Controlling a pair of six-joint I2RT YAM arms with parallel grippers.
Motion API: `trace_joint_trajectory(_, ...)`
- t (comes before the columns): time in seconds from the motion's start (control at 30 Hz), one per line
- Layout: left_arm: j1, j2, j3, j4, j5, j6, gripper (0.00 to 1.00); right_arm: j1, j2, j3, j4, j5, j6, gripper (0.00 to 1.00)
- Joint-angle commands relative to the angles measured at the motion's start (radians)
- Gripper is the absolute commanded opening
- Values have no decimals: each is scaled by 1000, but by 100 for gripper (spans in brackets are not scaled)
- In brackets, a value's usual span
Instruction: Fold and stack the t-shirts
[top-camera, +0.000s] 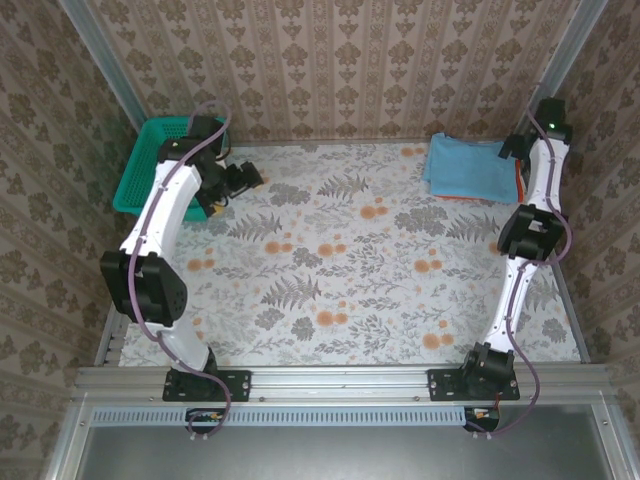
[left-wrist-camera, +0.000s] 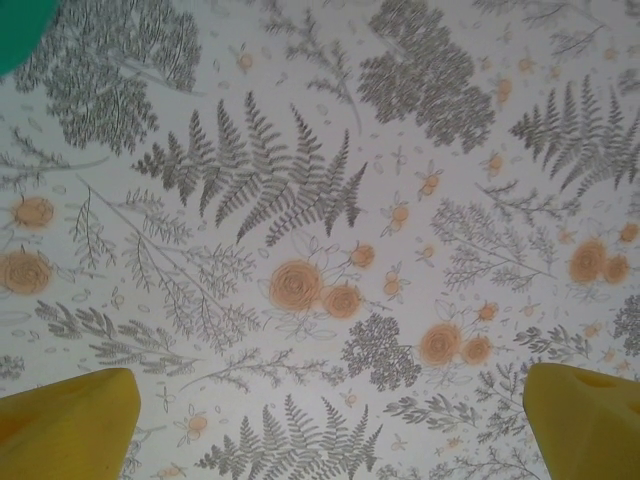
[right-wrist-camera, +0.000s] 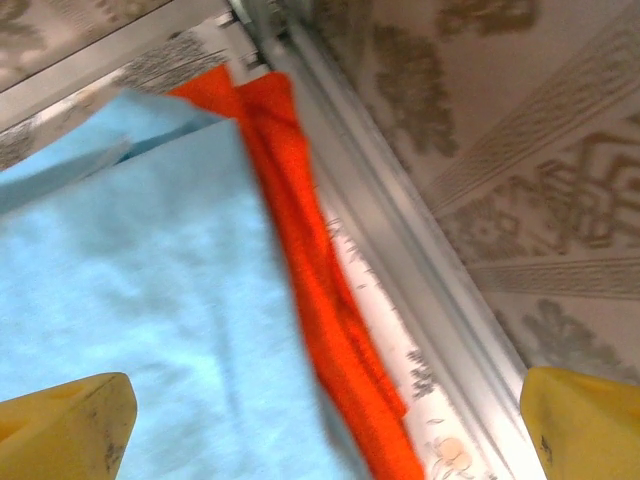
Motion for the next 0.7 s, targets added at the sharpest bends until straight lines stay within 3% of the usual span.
trace_joint_trajectory(0.0, -20, -3, 71, -45, -77, 56, 100, 46, -119, 32, -42, -38, -4, 100)
trace_joint_trajectory(0.27, -73, -115, 35, 68, -275, 111, 100, 132, -242, 13, -95, -211, -139, 100)
trace_joint_trajectory(0.47, -82, -272, -157, 273, -440, 105, 100, 155, -530, -353, 1, -403, -213, 99)
trace_joint_trajectory(0.67, -86, -438, -402, 542, -606, 111, 100, 190, -864, -836, 253, -411, -196, 100)
